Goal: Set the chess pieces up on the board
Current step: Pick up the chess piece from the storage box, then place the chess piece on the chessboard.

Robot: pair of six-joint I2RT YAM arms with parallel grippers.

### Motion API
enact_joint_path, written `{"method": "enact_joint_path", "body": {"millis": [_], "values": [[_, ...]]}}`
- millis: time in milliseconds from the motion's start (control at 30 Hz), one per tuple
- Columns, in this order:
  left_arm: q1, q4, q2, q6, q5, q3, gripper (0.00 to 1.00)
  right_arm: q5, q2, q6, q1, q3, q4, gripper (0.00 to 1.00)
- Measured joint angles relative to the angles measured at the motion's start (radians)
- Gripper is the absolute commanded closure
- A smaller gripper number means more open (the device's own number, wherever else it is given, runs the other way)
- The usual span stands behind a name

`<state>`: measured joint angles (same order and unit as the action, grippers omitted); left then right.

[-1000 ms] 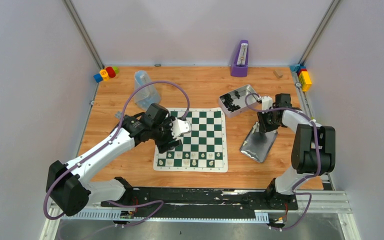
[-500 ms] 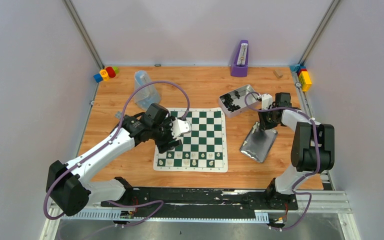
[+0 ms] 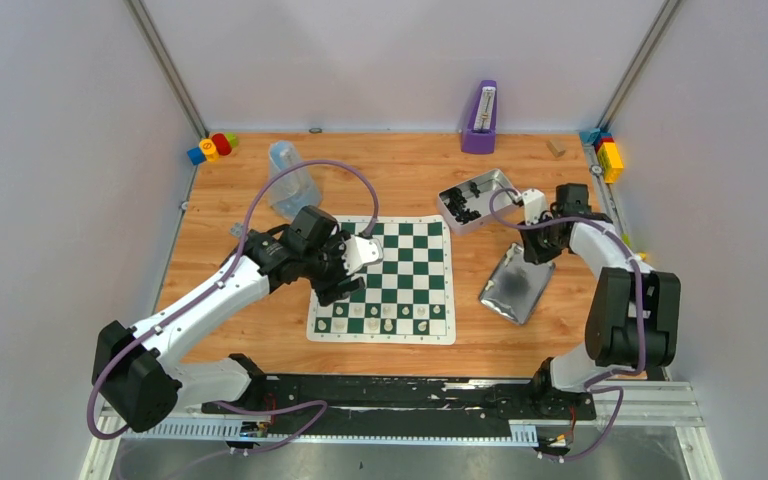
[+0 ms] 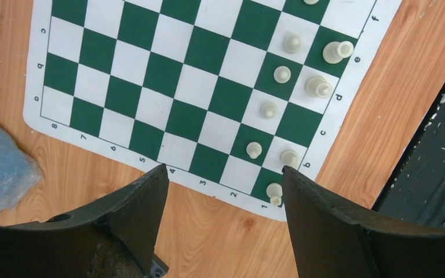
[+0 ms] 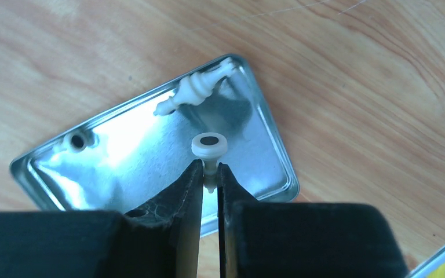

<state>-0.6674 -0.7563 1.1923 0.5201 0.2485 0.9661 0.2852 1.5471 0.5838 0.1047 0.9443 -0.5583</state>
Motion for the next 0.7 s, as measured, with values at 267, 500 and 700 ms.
{"method": "enact_joint_path", "body": {"millis": [267,500,700], "values": [[0.087,0.045,0.000,-0.061,0.020,0.002,0.20,0.008,-0.068,0.105,-0.174,0.105,-0.243,1.00],[0.225,0.073,0.055,-0.166,0.171,0.071,0.20,0.115,-0.084,0.058,-0.438,0.199,-0.313,1.00],[0.259,0.095,0.209,-0.313,0.368,0.198,0.20,0.238,-0.084,-0.044,-0.582,0.257,-0.215,0.99]]}}
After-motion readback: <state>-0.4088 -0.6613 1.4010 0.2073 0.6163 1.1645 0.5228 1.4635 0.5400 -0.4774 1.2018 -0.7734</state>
